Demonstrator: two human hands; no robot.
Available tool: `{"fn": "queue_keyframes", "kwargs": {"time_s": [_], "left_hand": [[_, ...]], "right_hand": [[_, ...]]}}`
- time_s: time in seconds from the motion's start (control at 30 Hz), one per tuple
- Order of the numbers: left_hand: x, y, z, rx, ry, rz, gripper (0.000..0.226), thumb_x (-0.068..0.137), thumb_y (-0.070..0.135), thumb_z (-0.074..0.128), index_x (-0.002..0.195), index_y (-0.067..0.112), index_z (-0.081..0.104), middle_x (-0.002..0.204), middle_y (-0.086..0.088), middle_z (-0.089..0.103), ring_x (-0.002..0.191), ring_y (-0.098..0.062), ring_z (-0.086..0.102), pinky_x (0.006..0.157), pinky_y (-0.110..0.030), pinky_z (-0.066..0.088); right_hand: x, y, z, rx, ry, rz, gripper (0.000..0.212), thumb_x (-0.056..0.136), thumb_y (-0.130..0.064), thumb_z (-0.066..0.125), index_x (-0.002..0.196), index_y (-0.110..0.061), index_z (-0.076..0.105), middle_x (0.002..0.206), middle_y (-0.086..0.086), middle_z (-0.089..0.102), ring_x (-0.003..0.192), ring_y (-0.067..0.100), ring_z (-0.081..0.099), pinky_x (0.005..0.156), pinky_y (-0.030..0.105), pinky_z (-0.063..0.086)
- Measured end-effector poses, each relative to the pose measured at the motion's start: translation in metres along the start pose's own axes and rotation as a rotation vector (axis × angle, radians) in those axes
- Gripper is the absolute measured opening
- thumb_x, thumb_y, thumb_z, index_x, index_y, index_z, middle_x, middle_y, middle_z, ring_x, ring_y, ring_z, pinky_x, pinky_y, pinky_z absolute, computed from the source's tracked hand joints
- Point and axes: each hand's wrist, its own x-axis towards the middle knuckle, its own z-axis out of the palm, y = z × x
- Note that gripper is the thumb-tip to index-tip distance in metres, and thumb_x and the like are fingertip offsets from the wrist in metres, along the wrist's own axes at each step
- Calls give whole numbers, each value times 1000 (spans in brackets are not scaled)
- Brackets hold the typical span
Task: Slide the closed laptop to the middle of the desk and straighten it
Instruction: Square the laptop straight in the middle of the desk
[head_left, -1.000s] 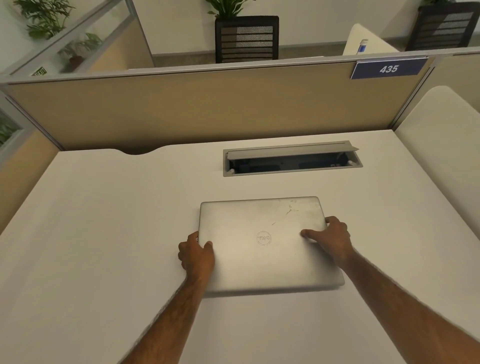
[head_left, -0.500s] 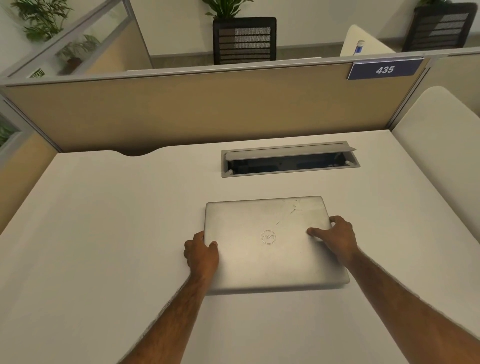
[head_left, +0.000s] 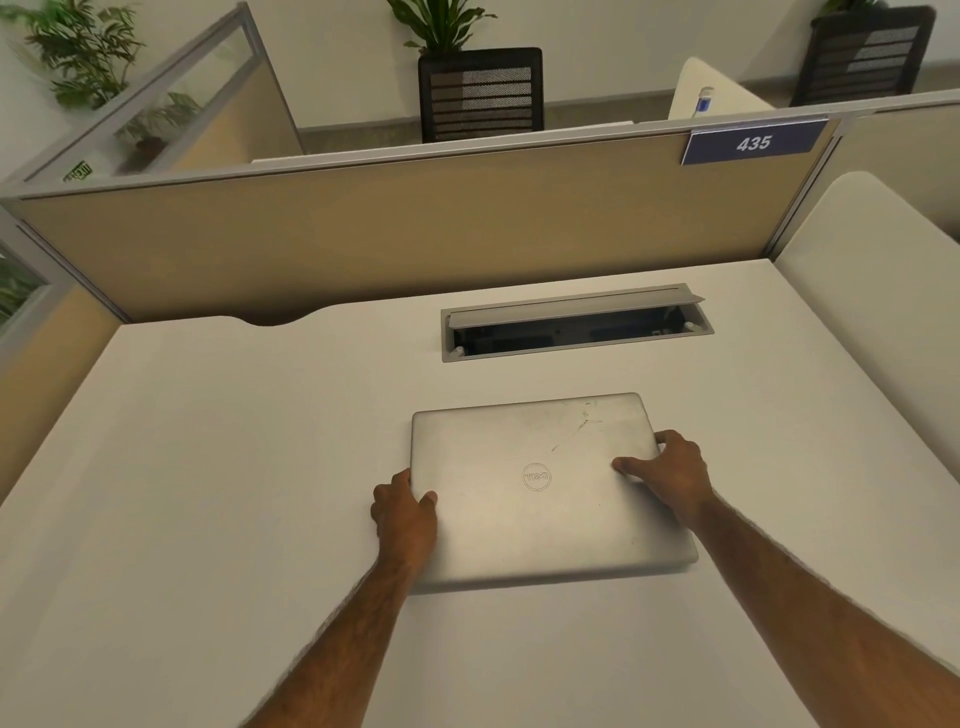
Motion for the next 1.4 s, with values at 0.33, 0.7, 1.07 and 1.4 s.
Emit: {"fn": "queue_keyframes", "kwargs": {"time_s": [0.33, 0.7, 1.07, 1.4], "left_hand": [[-1, 0, 1, 201, -12, 57, 49, 99, 24, 51, 144, 7, 40, 138, -19, 42, 130, -38, 41, 108, -44, 36], [-4, -2, 6, 379, -18, 110, 56, 104, 29, 39, 153, 5, 24, 142, -17, 38, 130, -34, 40, 105, -44, 41], [-17, -10, 19, 507, 134, 216, 56, 104, 27, 39, 153, 2, 27, 133, -16, 48, 116, -32, 50, 95, -40, 47], [-6, 1, 10, 245, 67, 66, 50, 101, 28, 46, 144, 4, 40, 139, -19, 42, 130, -37, 40, 107, -45, 39]], "right_hand": [[-2, 4, 2, -80, -6, 1, 92, 66, -50, 91, 142, -15, 55, 135, 14, 53, 126, 38, 58, 103, 53, 54], [-11, 11, 7, -145, 22, -32, 94, 73, -57, 85, 149, -18, 47, 137, 15, 50, 134, 39, 50, 106, 52, 47], [-22, 14, 12, -236, 53, -74, 86, 82, -62, 74, 150, -17, 43, 136, 15, 49, 135, 40, 46, 106, 53, 44], [-17, 6, 6, -243, 31, -7, 76, 77, -59, 81, 129, -7, 61, 129, 17, 52, 128, 40, 52, 102, 53, 52]]}}
